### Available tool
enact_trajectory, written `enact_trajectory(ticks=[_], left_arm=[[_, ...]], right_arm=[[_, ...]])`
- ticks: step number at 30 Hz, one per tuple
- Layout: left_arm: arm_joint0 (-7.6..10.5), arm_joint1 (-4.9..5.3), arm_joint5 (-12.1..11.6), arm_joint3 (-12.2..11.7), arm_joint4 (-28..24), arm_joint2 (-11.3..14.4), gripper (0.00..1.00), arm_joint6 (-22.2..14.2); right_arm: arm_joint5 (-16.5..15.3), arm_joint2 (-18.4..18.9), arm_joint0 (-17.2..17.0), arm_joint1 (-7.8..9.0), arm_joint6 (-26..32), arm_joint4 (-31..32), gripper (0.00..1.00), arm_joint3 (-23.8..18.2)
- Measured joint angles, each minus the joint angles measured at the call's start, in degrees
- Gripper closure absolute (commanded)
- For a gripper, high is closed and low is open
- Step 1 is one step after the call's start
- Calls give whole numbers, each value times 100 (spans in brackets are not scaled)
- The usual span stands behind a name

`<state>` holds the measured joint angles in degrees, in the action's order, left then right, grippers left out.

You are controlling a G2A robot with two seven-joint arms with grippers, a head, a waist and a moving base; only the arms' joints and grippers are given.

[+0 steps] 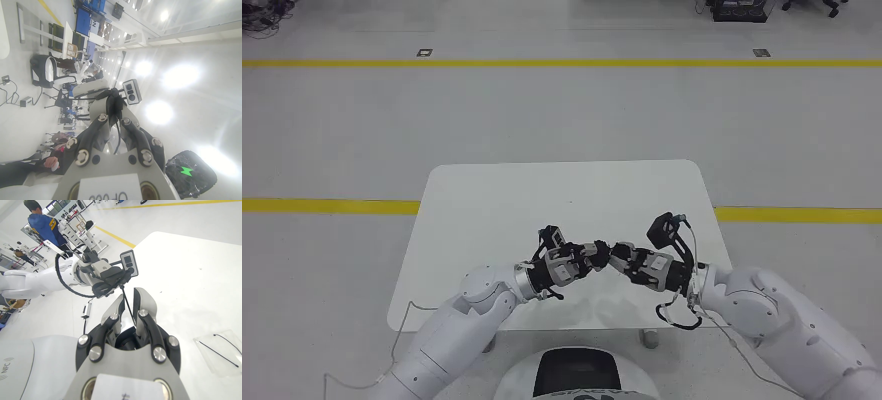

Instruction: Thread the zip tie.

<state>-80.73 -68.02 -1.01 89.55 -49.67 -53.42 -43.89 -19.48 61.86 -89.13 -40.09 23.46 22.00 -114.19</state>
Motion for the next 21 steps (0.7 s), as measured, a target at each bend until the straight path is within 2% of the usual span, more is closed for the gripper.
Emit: enact_trajectory(ticks=[14, 15, 16, 21], left_arm=[[10, 10, -50, -36, -23, 34, 100, 33], [12, 11, -52, -36, -24, 36, 100, 36], [14, 12, -52, -36, -24, 38, 100, 38], [22, 17, -54, -40, -24, 44, 100, 48]], right_arm=[[0, -58, 14, 57, -92, 10, 100, 10], [0, -59, 13, 62, -86, 8, 77, 6], [0, -60, 12, 68, -80, -2, 73, 3], [0, -64, 15, 90, -80, -51, 78, -1]])
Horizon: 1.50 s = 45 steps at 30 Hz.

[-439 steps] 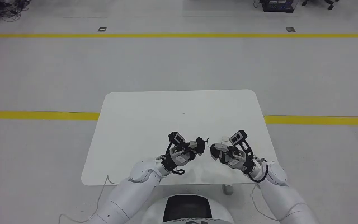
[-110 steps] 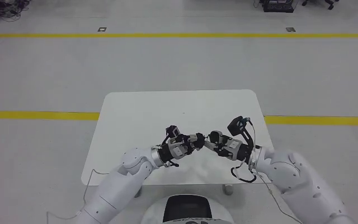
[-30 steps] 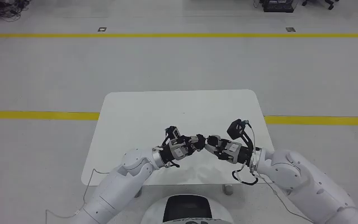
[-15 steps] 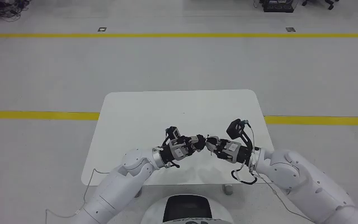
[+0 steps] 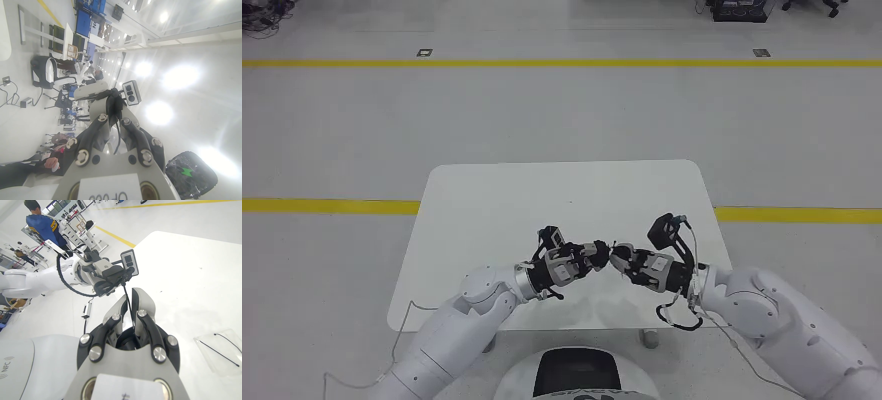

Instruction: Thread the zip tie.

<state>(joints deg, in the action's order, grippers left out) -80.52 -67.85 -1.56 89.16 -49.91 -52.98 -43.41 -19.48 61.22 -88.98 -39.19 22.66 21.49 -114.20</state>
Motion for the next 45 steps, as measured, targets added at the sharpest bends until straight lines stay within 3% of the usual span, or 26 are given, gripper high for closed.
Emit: enact_trajectory(ticks=[4, 10, 15, 18, 24, 29, 34, 45], left_arm=[[14, 1, 1, -13, -12, 8, 100, 15], [33, 4, 5, -27, -22, 19, 100, 27], [42, 8, 5, -28, -14, 26, 100, 40], [47, 10, 7, -28, -18, 32, 100, 34], [51, 14, 5, -24, -36, 40, 100, 25], [40, 21, -8, -16, -42, 35, 100, 38], [26, 27, -13, -3, -42, 41, 100, 34], [22, 37, -15, 18, -45, 53, 100, 31]], right_arm=[[0, 5, 1, 20, -10, -20, 90, -9], [0, 3, 1, 46, -9, -29, 83, -26], [0, -1, 0, 65, -21, -38, 97, -32], [0, -7, -1, 76, -25, -42, 100, -37], [0, -19, 4, 93, -39, -53, 100, -33], [0, -27, 6, 106, -49, -69, 79, -28], [0, -40, 8, 118, -63, -82, 80, -30], [0, -98, 43, 129, -98, -97, 93, -18]])
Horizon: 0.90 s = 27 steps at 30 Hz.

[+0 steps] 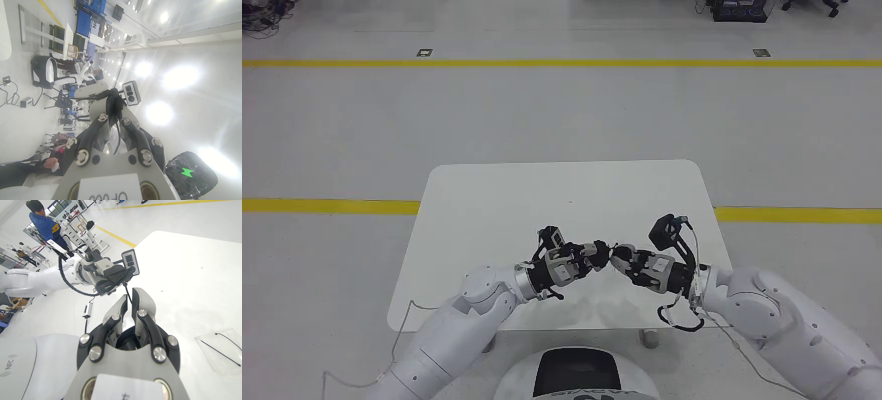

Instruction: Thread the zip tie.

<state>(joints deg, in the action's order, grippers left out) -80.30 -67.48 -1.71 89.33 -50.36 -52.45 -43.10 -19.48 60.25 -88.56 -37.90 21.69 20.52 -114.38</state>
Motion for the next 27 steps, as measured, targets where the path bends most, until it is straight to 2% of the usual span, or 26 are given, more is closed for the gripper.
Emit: enact_trajectory(ticks=[3, 6, 8, 10, 17, 22, 27], left_arm=[[0, 3, 0, 5, -2, 4, 100, -2], [0, 5, 6, 9, -2, 8, 100, 0], [0, 7, 8, 12, -2, 9, 100, 2], [-2, 9, 4, 14, -3, 11, 100, 4], [-5, 15, -5, 20, -5, 16, 100, 9], [-3, 20, -6, 21, -10, 18, 100, 1], [-3, 24, -11, 24, -16, 18, 100, 3]], right_arm=[[0, -16, 17, 1, -4, -14, 95, 9], [0, -29, 32, 2, -10, -18, 87, 17], [0, -39, 40, 2, -17, -19, 78, 17], [0, -54, 48, 3, -20, -19, 78, 12], [0, -105, 80, 0, -35, -14, 87, 20], [0, -137, 103, -5, -63, -36, 100, 51], [0, -158, 126, -10, -82, -46, 100, 72]])
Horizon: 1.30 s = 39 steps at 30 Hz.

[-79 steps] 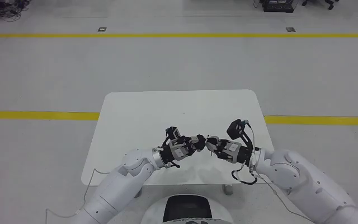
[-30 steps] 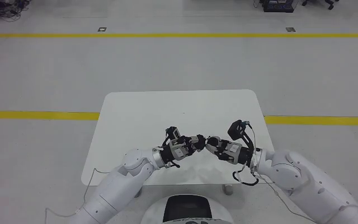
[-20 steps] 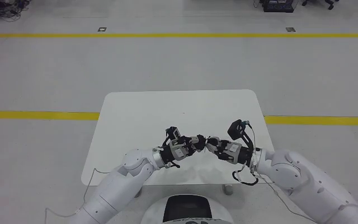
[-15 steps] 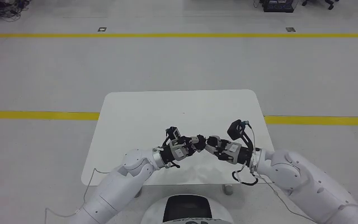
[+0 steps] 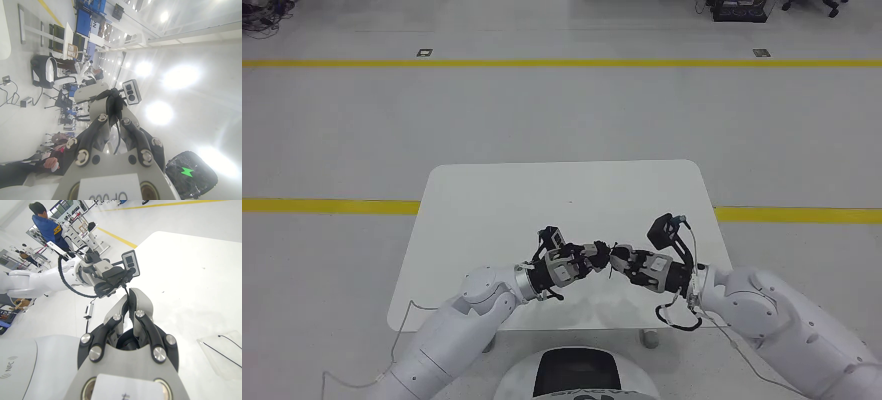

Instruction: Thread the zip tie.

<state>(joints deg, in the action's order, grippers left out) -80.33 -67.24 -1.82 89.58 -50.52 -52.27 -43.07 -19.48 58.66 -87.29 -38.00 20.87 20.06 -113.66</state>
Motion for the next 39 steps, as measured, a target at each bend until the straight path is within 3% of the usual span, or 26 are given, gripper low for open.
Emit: enact_trajectory(ticks=[12, 23, 31, 39], left_arm=[[-10, 8, -68, 16, -48, -22, 100, 19], [49, -1, 21, -31, 11, 76, 100, 17], [74, -14, 5, -26, 21, 148, 100, 39], [91, -13, -77, -36, 23, 136, 100, 71]], right_arm=[[0, -62, 3, -3, 86, 237, 100, 54], [10, -93, -56, -47, 21, 793, 100, 28], [383, -115, -153, -101, 202, 1476, 100, -128], [424, -53, -193, -167, 180, 1328, 100, -11]])
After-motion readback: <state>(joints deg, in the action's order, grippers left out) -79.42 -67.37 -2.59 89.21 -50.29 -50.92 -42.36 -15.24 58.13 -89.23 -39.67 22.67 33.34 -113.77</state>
